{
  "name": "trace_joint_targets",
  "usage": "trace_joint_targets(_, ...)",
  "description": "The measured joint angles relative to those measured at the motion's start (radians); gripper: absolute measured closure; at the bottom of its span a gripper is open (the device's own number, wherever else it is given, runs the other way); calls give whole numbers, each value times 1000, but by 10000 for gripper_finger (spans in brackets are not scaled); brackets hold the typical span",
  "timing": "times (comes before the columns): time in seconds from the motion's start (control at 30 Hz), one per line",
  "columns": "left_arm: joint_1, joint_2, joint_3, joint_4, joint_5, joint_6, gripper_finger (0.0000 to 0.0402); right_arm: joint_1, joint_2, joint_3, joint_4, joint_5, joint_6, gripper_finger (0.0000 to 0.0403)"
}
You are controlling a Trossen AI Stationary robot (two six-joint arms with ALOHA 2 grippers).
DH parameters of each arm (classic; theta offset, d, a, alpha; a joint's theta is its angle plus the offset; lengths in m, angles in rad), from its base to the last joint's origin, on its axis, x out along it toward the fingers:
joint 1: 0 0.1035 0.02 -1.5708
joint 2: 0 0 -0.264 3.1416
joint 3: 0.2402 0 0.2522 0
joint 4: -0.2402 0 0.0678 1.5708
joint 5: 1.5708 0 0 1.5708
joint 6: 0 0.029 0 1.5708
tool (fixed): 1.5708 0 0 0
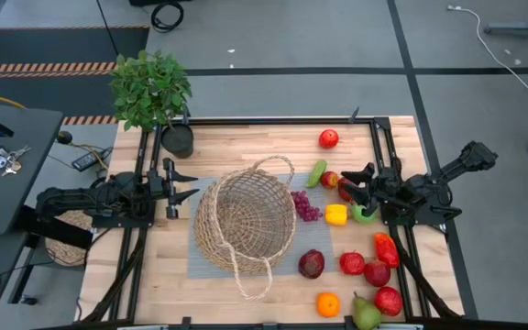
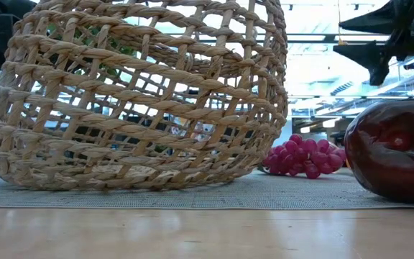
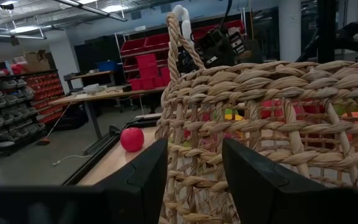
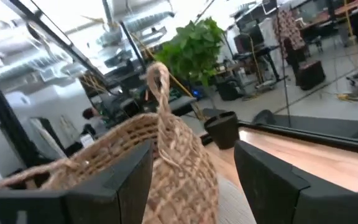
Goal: Build produce basket
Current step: Put the bell pepper in the basket
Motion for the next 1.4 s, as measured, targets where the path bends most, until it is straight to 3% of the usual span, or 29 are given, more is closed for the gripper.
trace_joint_targets(0.1,0,0,0,0,0,0,241,2,23,40,-179,48,61,172)
trace_joint_targets(0.23,0,0,0,0,0,0,241,-30,90,135,-412,-1,159,172)
trace_joint_targets(0.43,0,0,0,0,0,0,241,-83,218,235,-558,-156,194,172)
trace_joint_targets(0.67,0,0,0,0,0,0,241,-102,396,301,-727,-321,347,172)
trace_joint_targets(1.0,0,0,0,0,0,0,241,-105,681,530,-1059,-343,323,168)
trace_joint_targets(1.2,0,0,0,0,0,0,241,-130,806,674,-1281,-363,303,126)
trace_joint_targets(1.4,0,0,0,0,0,0,241,-166,875,734,-1312,-460,234,64)
